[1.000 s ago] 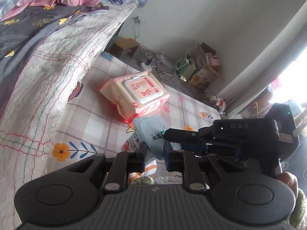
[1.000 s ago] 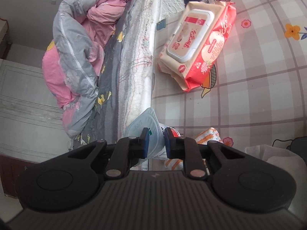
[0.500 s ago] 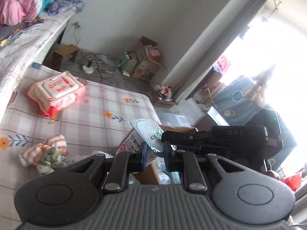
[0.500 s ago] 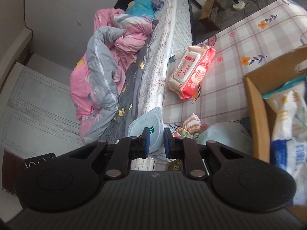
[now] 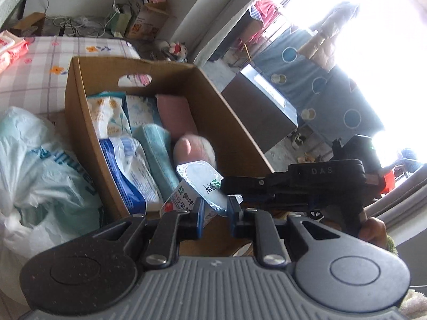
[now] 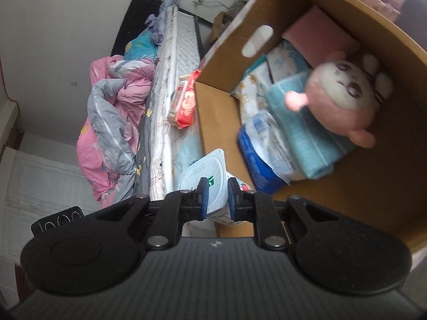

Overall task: Organize soft objects
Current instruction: 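Carry the yogurt cup with the right tool into the cardboard box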

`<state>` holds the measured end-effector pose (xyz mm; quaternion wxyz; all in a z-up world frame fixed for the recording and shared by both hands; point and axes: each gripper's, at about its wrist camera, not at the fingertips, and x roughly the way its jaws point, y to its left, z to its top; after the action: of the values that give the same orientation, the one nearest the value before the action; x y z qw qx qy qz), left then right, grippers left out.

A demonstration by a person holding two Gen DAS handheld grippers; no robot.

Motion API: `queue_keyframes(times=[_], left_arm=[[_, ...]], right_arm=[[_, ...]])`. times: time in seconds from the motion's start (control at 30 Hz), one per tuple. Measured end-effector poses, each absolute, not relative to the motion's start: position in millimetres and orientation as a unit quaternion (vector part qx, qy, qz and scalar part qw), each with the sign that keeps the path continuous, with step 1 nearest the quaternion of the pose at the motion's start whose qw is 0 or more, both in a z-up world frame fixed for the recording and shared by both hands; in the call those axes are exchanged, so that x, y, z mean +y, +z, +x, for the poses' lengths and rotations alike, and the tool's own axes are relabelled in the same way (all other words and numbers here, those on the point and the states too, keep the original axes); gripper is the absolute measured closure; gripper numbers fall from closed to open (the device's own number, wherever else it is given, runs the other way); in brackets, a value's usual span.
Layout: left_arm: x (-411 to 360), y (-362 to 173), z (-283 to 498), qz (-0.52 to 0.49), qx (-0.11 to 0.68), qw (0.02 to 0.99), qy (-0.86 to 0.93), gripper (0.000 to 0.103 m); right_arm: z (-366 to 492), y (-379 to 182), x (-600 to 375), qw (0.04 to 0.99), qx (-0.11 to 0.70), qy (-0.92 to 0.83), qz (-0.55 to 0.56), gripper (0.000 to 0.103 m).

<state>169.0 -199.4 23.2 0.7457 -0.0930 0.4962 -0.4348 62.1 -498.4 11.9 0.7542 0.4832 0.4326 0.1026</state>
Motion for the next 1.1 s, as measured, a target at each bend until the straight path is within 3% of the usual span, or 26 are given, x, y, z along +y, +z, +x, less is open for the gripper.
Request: queue_keyframes(times=[0.3, 0.87, 1.1], left_arm=[[-213, -16, 156, -0.051, 0.529, 0.749, -0.396, 0.084], [-189, 7, 143, -0.051, 0.496, 0.767, -0.403, 0.081], [-160, 21, 143, -0.076, 0.471, 0.784, -0.397, 0.072]], right_arm=[[52, -57, -495, 0.715, 0.479, 0.109, 0.497, 0.086], [72, -47, -477, 0.724, 0.560, 0.100, 0.390, 0.074], [81, -51, -478, 0.733, 0.576, 0.073, 0.354, 0.074]])
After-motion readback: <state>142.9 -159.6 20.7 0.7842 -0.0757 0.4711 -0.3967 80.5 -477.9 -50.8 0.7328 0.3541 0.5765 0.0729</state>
